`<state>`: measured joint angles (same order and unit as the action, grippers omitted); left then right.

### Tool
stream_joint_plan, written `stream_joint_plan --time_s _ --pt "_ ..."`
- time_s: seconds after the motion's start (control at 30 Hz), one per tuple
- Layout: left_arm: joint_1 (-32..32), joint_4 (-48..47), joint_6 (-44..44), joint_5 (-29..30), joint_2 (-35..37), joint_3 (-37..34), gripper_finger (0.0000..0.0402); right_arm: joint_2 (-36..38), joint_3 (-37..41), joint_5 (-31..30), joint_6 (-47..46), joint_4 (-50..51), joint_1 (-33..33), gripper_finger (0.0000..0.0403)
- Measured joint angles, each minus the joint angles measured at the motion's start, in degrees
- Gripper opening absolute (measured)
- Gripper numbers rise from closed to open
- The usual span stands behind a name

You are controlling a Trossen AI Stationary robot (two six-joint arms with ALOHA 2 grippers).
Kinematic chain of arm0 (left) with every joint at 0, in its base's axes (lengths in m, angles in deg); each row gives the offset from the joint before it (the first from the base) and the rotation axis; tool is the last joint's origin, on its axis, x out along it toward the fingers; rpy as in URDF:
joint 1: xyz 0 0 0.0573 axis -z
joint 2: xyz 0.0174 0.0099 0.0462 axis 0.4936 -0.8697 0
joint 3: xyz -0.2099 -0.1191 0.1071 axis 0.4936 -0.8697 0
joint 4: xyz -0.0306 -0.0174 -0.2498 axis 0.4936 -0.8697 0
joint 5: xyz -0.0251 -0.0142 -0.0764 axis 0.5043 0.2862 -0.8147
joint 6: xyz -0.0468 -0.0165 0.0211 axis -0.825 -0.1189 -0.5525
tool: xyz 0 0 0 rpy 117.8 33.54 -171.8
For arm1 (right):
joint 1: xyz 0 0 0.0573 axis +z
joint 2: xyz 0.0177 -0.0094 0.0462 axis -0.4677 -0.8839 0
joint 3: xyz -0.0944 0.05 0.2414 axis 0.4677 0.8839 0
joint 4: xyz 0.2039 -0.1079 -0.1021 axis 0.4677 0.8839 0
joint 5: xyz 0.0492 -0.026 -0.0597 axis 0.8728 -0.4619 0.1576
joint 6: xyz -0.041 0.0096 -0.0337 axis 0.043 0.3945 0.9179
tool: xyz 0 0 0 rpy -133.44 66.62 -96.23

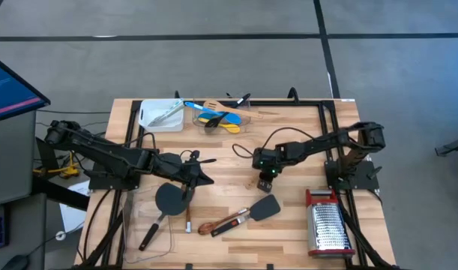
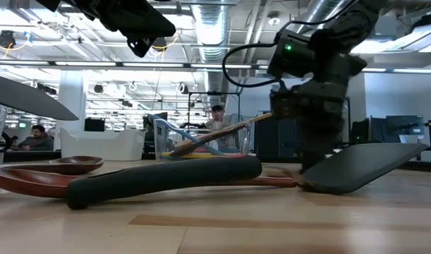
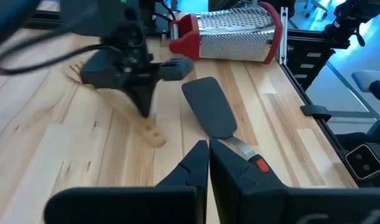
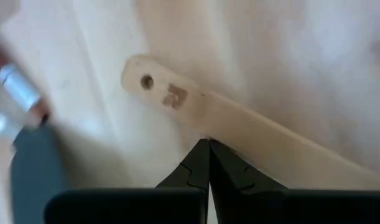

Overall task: Pick & Place Kitchen Items
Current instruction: Put the brown slotted spoon into the top transparent bin

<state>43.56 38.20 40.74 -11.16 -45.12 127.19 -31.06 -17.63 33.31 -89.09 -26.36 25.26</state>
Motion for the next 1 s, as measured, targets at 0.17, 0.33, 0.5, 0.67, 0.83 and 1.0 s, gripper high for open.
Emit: stream_joint_plan --time_s 0.17,0.33,0.5,0.67,0.83,1.0 --pt "0.0 0.0 0.0 0.0 0.0 0.0 0.0002 -1.9 -0.1 -1.1 1.4 -3.2 -2.4 0.0000" --pt "0.0 0.0 0.0 0.0 0.0 0.0 0.0002 -4.2 -0.3 0.1 3.0 -7.8 -4.9 0.0000" --pt "0.0 0.0 0.0 -0.1 0.0 0.0 0.0002 -3.5 0.0 -1.5 3.6 -12.1 -6.4 0.0000" --pt "0.0 -0.1 0.0 -0.1 0.0 0.0 0.0002 -1.8 0.2 -3.2 4.4 -11.1 -6.8 0.0000" --pt "0.0 -0.1 0.0 -0.3 0.0 0.0 0.0002 2.3 0.1 -2.3 5.6 -4.4 -6.4 0.0000" --pt "0.0 -0.2 0.0 -0.3 0.0 0.0 0.0002 9.2 0.1 -3.8 8.2 3.1 -6.7 0.0000"
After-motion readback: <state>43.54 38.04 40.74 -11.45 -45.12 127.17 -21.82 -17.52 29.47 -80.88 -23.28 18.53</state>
